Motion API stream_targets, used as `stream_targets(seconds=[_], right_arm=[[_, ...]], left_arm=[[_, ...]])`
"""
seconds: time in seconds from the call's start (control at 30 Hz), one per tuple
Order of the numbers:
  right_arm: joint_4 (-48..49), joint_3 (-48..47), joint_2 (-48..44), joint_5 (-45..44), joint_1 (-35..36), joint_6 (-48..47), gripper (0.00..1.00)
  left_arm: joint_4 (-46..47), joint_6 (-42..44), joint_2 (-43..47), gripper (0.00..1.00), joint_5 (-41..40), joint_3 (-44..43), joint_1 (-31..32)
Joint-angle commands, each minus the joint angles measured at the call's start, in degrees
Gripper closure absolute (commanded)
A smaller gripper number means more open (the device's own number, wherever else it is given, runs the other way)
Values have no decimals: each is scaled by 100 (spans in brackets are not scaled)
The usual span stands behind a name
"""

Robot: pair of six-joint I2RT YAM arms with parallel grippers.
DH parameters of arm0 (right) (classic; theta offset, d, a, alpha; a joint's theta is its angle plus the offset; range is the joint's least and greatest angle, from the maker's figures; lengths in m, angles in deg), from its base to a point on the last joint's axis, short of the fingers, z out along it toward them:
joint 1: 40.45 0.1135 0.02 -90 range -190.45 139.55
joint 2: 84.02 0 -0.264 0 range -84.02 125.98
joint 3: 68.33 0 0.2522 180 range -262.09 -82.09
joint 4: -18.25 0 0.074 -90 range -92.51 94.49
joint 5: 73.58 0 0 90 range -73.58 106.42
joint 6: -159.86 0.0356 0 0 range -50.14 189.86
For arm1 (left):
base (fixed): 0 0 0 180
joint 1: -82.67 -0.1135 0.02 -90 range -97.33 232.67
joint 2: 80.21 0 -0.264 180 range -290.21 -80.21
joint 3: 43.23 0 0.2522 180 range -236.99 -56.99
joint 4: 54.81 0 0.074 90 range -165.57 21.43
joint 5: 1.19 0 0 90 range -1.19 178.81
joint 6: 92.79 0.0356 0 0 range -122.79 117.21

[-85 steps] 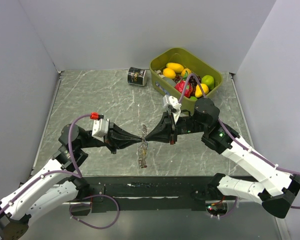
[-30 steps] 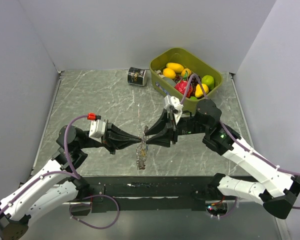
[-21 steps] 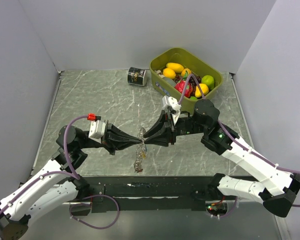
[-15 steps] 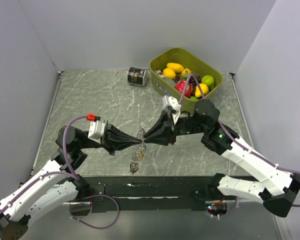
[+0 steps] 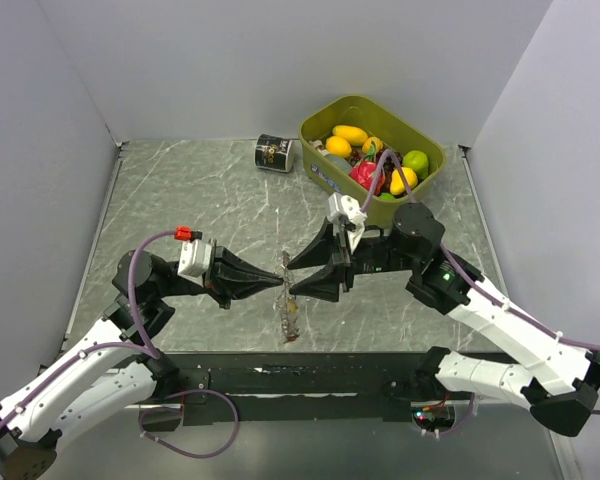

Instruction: Put the keys on the keyring

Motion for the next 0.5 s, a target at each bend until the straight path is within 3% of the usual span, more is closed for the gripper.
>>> stream_targets(seconds=[0.0,0.47], right_arm=[[33,-146,-375,-279,47,-105,38],[552,-190,20,327,108,307,48]], left_arm=[[242,59,65,99,-114,-299,18],[251,6,48,99,-78,-308,18]])
